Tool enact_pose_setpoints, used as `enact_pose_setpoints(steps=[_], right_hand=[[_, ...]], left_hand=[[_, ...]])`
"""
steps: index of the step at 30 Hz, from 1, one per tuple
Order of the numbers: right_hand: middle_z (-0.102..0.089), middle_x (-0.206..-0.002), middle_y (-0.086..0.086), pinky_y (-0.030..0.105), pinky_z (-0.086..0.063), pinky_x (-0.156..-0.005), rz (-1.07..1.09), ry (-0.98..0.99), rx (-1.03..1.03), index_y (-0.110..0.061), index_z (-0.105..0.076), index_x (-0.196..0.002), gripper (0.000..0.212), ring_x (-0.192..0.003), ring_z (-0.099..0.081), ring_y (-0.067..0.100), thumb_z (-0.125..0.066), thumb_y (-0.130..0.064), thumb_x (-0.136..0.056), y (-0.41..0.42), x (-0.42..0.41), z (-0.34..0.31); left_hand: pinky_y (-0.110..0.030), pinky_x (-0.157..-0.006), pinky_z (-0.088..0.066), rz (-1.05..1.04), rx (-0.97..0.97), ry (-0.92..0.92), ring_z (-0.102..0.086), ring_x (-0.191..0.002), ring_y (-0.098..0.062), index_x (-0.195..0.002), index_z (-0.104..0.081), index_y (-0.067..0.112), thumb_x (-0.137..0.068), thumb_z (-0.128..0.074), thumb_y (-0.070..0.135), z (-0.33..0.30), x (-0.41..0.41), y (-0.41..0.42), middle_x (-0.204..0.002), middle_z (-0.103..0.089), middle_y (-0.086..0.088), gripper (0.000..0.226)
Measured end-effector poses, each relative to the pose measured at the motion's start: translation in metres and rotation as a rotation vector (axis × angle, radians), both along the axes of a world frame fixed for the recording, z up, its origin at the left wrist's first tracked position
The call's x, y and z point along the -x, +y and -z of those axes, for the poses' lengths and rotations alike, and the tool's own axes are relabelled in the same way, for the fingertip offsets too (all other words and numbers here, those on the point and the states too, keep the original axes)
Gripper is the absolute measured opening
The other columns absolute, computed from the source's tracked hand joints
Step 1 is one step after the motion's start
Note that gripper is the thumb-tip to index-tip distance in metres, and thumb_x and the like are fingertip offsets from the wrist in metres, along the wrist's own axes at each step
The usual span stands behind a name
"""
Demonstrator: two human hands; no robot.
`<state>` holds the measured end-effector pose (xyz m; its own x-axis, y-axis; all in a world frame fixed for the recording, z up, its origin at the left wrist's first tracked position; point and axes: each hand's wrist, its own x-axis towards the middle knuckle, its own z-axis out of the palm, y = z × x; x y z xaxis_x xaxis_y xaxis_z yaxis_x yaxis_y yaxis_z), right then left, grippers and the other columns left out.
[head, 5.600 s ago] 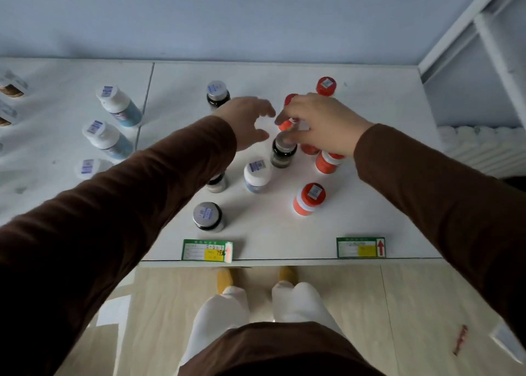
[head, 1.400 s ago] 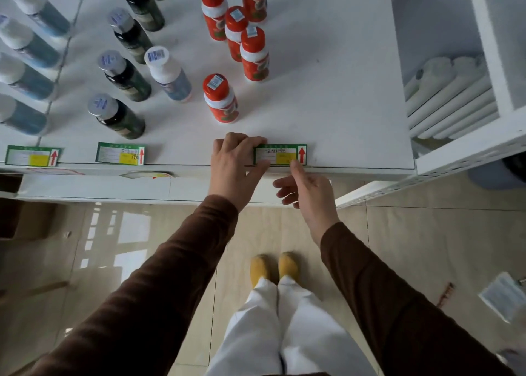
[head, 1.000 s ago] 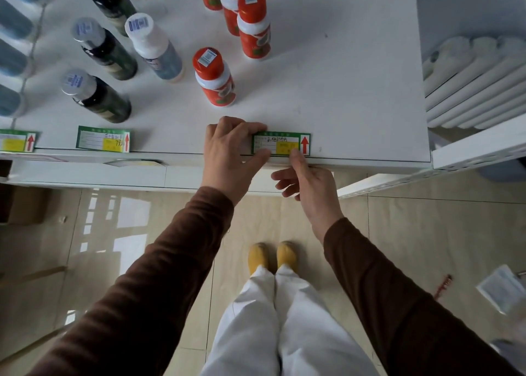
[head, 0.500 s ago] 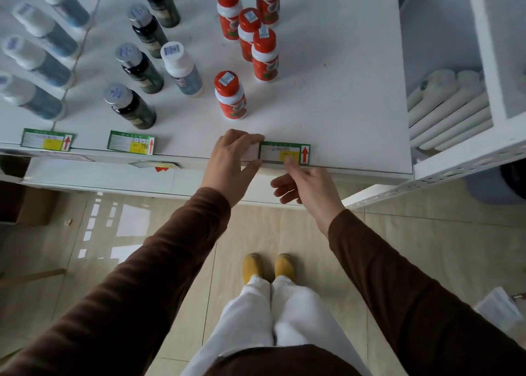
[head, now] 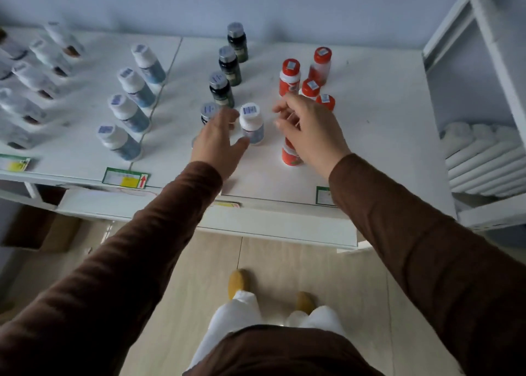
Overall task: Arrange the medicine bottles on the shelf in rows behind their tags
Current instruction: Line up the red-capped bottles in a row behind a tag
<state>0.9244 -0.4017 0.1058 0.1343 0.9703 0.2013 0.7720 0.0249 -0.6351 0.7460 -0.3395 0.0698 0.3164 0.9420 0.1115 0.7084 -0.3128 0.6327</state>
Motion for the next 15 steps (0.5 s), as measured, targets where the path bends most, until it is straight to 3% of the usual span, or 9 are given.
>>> enact_pose_setpoints(steps=[4, 8, 15], right_hand=[[-0.055, -0.13, 0.006, 0.036, -0.049, -0.094, -0.101, -0.257, 0.199, -0.018, -0.053, -0.13, 0.037, -0.111, -0.058, 0.022, -0.057, -0.012, -0.094, 0.053, 0.014, -0.007], [-0.05, -0.134, 0.009, 0.038, -0.043, -0.097, -0.202, -0.419, 0.355, -0.02, -0.047, -0.139, 0.047, -0.117, -0.053, 0.027, -0.059, -0.018, -0.093, 0.078, 0.022, 0.0], [-0.056, -0.129, 0.005, 0.034, -0.039, -0.091, -0.215, -0.37, 0.378, -0.027, -0.053, -0.133, 0.044, -0.115, -0.052, 0.025, -0.06, -0.018, -0.091, 0.097, 0.021, 0.009]], left_hand=[[-0.036, -0.1, -0.043, 0.033, 0.172, -0.025, -0.053, -0.12, -0.031, -0.134, -0.036, 0.003, -0.086, -0.063, 0.016, 0.012, -0.018, 0.021, -0.133, -0.053, -0.017, 0.057], [-0.039, -0.099, -0.044, -0.052, 0.372, -0.118, -0.053, -0.12, -0.033, -0.14, -0.026, 0.003, -0.09, -0.057, 0.019, 0.029, -0.035, 0.029, -0.137, -0.05, -0.018, 0.06], [-0.034, -0.086, -0.046, -0.13, 0.409, -0.282, -0.058, -0.102, -0.029, -0.117, -0.047, 0.003, -0.088, -0.065, 0.025, 0.042, -0.042, 0.038, -0.116, -0.06, -0.016, 0.041]])
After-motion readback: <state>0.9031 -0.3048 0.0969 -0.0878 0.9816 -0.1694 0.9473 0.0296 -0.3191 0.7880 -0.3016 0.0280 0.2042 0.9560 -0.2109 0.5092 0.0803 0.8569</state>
